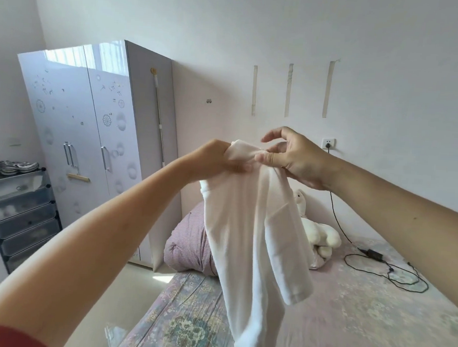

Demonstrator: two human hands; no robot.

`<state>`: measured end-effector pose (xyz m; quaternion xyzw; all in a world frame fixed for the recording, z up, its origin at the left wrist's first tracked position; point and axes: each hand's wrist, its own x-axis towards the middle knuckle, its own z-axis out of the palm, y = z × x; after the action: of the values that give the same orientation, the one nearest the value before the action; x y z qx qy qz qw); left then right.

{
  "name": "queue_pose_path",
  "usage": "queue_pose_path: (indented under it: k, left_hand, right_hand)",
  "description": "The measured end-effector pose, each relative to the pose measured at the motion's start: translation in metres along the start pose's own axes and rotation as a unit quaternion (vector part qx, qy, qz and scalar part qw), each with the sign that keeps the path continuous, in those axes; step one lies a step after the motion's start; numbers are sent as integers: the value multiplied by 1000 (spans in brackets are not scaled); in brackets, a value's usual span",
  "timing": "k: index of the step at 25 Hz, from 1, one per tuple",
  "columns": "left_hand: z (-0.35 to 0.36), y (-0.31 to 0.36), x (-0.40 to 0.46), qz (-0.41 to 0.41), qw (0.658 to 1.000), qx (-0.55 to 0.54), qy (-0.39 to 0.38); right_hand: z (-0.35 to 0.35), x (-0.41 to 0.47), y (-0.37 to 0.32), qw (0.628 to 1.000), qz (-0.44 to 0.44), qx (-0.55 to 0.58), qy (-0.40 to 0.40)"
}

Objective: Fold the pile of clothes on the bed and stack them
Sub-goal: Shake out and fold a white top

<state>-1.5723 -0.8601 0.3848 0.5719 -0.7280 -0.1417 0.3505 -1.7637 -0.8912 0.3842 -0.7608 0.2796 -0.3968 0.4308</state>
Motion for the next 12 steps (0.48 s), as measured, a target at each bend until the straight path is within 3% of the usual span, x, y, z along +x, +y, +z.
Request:
queue_pose_path:
  k: [7, 12]
  left_hand:
    - [-9, 28, 10, 42, 998, -16, 50]
    - [-27, 42, 18, 53, 995, 33, 73]
  right_hand:
    - [-10, -49, 67, 995, 87, -30, -49]
    - [13, -71, 121, 993, -29, -12, 118]
